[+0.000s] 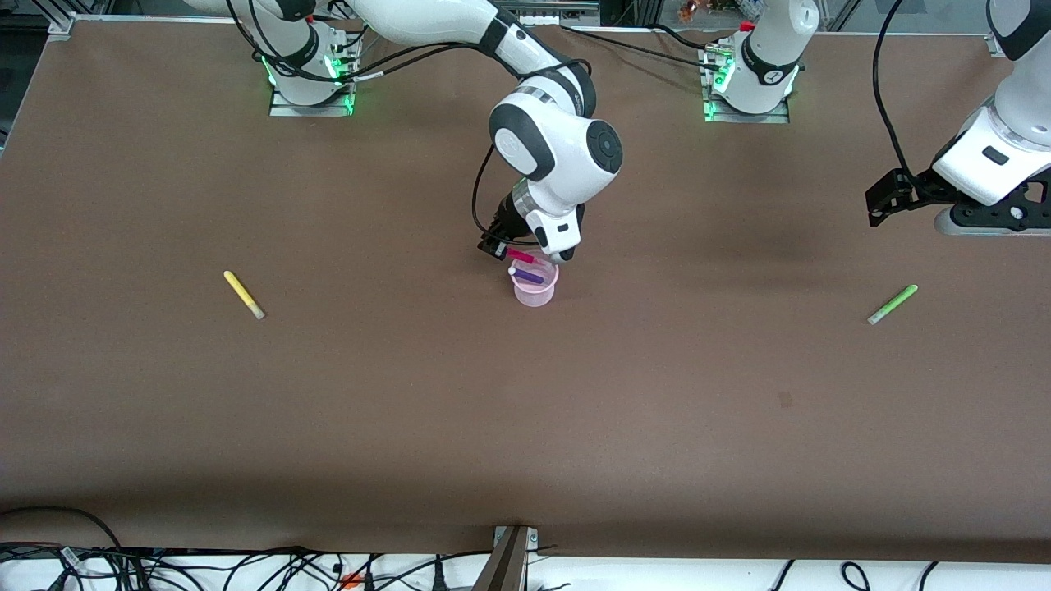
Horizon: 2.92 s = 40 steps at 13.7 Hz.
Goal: Organize pens into pink holder with both arms
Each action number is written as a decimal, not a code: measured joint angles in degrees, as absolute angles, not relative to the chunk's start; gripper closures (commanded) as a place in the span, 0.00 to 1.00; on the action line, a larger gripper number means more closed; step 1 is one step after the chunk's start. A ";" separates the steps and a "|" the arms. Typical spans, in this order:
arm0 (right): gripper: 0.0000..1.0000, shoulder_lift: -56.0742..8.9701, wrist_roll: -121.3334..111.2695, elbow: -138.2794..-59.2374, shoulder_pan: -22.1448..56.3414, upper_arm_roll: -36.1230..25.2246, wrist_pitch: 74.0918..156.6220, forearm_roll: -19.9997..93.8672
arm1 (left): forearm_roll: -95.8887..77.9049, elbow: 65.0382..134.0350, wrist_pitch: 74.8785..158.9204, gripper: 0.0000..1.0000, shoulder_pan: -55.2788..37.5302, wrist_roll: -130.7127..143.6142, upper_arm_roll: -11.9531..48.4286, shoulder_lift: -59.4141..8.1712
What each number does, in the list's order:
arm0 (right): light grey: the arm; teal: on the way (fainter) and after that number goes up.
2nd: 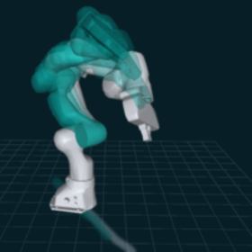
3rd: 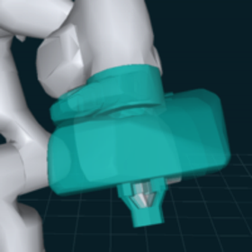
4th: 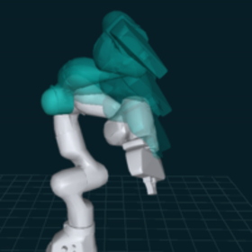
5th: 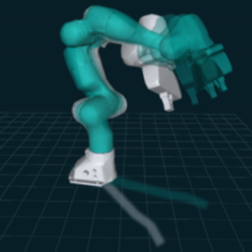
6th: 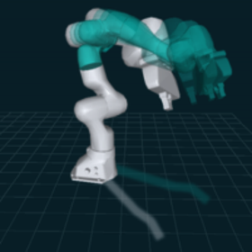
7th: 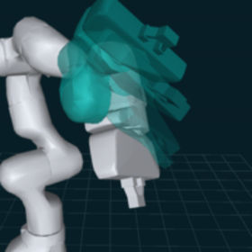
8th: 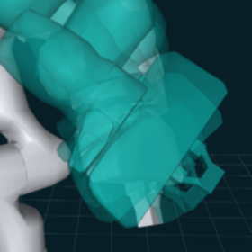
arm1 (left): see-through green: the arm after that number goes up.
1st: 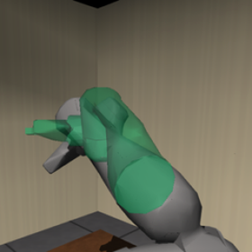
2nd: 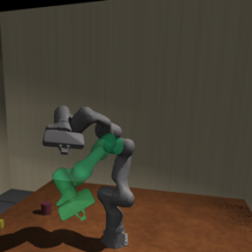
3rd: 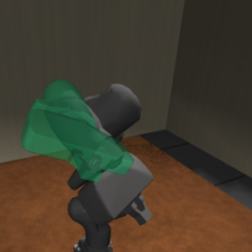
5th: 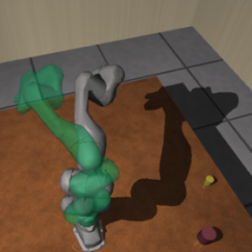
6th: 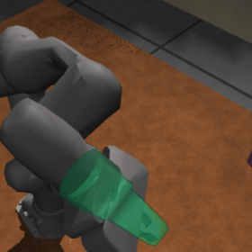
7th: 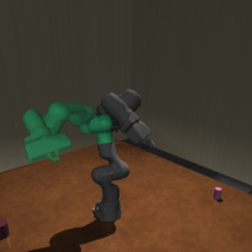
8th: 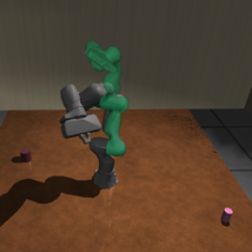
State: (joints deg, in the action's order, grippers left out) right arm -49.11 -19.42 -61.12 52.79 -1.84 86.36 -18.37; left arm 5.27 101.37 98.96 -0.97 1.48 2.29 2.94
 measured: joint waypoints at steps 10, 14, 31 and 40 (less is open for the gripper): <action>0.81 -50.37 -19.43 -61.05 52.78 -2.08 86.44 -18.42 | 5.27 101.36 98.96 0.00 -0.97 1.48 2.29 2.94; 0.81 -50.37 -19.43 -60.71 52.79 -2.08 86.38 -18.42 | 5.27 101.36 98.96 0.00 -0.97 1.48 2.29 2.94; 0.00 -48.75 -19.82 -59.05 52.31 -2.89 81.21 -18.30 | 5.27 101.35 98.87 0.00 -1.05 1.66 3.84 2.94; 0.00 -23.14 -23.23 -61.97 41.00 -17.29 64.69 -7.91 | 5.27 101.23 98.83 0.00 -1.05 1.71 4.01 2.95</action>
State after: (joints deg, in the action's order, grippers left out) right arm -23.14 -23.23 -61.97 41.00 -17.29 64.69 -7.91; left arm 5.27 101.23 98.83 -1.05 1.71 4.01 2.95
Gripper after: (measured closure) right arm 0.000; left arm 0.000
